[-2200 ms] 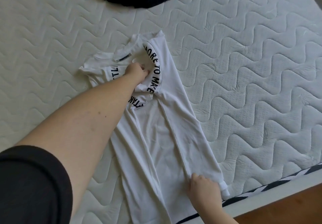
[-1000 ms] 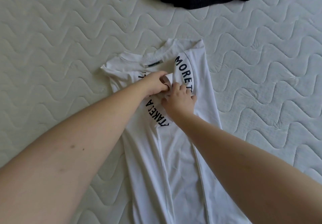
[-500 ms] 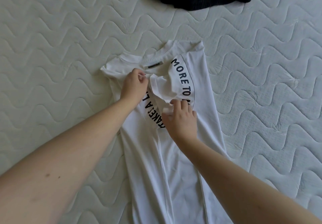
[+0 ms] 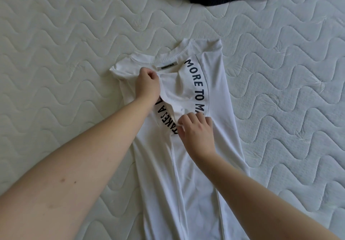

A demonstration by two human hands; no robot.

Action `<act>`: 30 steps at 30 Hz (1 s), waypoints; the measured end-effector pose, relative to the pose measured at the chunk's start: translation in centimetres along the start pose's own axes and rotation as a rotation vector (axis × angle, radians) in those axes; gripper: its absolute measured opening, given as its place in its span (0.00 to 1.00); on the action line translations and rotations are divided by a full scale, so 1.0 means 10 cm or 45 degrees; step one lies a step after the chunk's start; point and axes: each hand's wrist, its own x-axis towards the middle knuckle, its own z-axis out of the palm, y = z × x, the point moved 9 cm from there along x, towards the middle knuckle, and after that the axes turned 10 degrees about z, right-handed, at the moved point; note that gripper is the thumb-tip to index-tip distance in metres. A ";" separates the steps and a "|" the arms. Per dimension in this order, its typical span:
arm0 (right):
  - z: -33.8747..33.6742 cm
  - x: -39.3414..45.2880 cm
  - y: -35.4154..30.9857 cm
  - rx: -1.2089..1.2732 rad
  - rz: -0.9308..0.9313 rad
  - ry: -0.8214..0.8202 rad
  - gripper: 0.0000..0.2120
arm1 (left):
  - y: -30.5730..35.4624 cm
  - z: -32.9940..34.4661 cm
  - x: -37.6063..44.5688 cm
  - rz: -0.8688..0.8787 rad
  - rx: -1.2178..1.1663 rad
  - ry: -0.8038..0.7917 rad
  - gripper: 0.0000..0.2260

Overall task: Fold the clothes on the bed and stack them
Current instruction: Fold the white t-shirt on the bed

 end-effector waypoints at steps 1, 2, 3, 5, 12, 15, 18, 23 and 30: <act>0.00 -0.05 0.00 0.009 -0.030 -0.002 0.05 | -0.02 -0.06 0.00 -0.031 -0.005 0.067 0.04; 0.01 -0.10 0.00 0.013 -0.045 -0.026 0.06 | -0.05 -0.10 -0.01 -0.067 -0.005 0.111 0.04; 0.04 -0.13 0.01 0.013 -0.055 -0.049 0.07 | -0.08 -0.13 -0.01 -0.107 0.005 0.132 0.04; 0.07 -0.17 -0.01 -0.002 -0.091 -0.077 0.08 | -0.15 -0.11 -0.03 -0.195 0.048 0.097 0.07; 0.07 -0.20 -0.04 0.081 -0.150 -0.070 0.10 | -0.30 0.06 -0.12 -0.241 -0.214 -0.078 0.10; 0.05 -0.20 0.00 0.128 -0.133 -0.071 0.09 | -0.28 -0.21 -0.17 -0.214 -0.149 0.189 0.13; 0.07 -0.21 0.01 0.099 -0.157 -0.099 0.08 | -0.22 -0.21 -0.22 -0.085 0.046 0.081 0.12; 0.08 -0.18 -0.01 0.123 -0.187 -0.134 0.05 | -0.05 -0.08 -0.14 0.251 0.388 -0.212 0.12; 0.10 0.03 0.38 0.266 0.182 -0.194 0.20 | 0.06 -0.08 0.06 0.350 0.560 -0.286 0.13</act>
